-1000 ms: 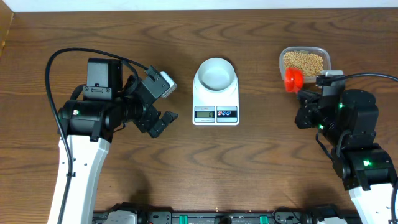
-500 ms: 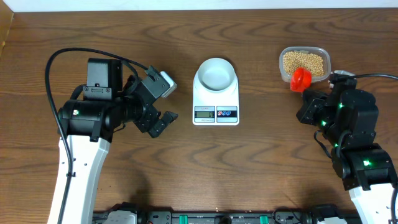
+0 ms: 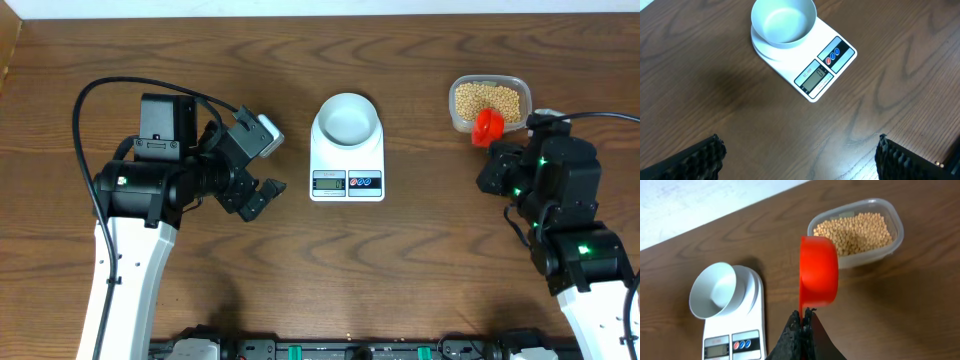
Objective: Scoop item into bowl and weigh 50g on scale
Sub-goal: 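Lower the red scoop with the right gripper into the soybean tub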
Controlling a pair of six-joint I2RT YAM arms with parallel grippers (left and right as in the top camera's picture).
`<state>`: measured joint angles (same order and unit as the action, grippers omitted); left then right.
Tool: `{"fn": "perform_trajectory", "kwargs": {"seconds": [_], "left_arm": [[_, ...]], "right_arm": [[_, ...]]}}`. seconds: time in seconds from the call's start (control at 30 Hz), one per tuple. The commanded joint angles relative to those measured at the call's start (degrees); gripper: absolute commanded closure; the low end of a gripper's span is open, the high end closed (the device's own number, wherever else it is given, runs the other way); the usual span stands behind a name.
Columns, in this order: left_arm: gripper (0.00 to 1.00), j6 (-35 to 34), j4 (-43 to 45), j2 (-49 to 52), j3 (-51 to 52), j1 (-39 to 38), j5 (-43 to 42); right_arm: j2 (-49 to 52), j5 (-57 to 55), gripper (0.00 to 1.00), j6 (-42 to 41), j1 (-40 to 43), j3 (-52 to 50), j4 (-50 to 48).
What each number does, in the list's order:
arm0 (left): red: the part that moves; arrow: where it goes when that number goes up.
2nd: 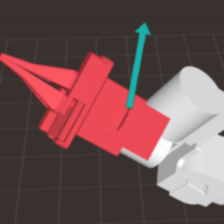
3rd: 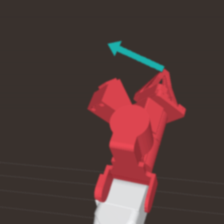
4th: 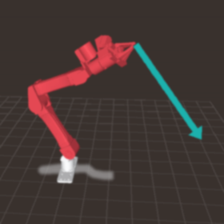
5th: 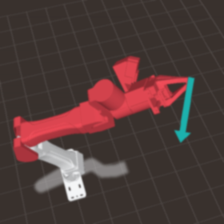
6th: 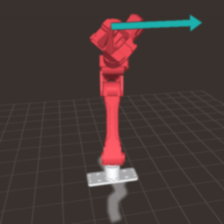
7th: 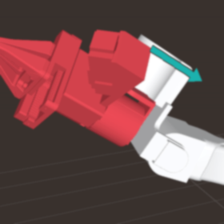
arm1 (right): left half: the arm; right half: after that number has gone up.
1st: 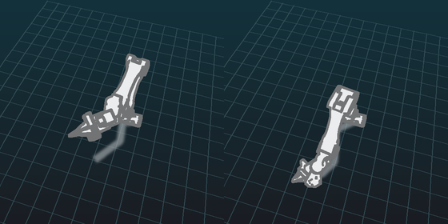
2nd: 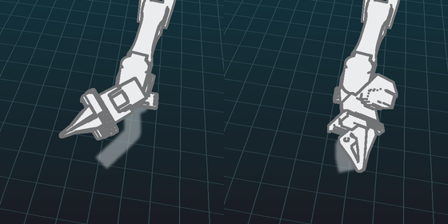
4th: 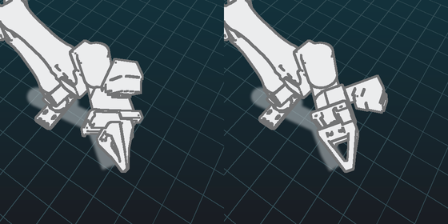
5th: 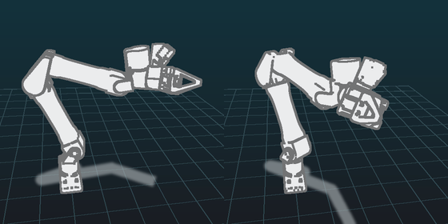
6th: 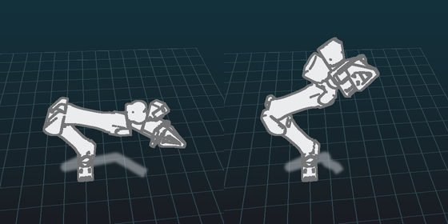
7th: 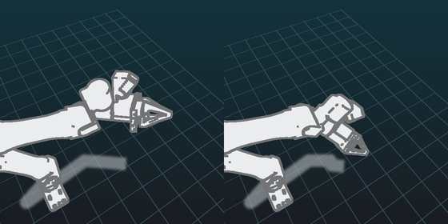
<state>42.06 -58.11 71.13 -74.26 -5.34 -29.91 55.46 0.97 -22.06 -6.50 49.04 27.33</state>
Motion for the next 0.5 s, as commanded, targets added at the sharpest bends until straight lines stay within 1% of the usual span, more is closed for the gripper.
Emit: {"fn": "perform_trajectory", "kwargs": {"seconds": [0.0,0.13,0.27,0.47], "left_arm": [[0.02,0.55,-0.15,-0.61,-0.98,0.24,-0.94],[0.02,0.55,-0.15,-0.61,-0.98,0.24,-0.94],[0.02,0.55,-0.15,-0.61,-0.98,0.24,-0.94],[0.02,0.52,-0.15,-0.61,-0.98,0.24,-0.94]], "right_arm": [[0.24,-3.91,0.99,2.49,0.2,1.01,-1.4],[1.29,-7.15,0.99,2.91,0.22,1.01,-3.82],[3.32,-7.3,0.99,3.08,0.59,1.01,-6.27],[6.71,-7.28,0.99,3.08,4.09,1.01,-8.63]]}}
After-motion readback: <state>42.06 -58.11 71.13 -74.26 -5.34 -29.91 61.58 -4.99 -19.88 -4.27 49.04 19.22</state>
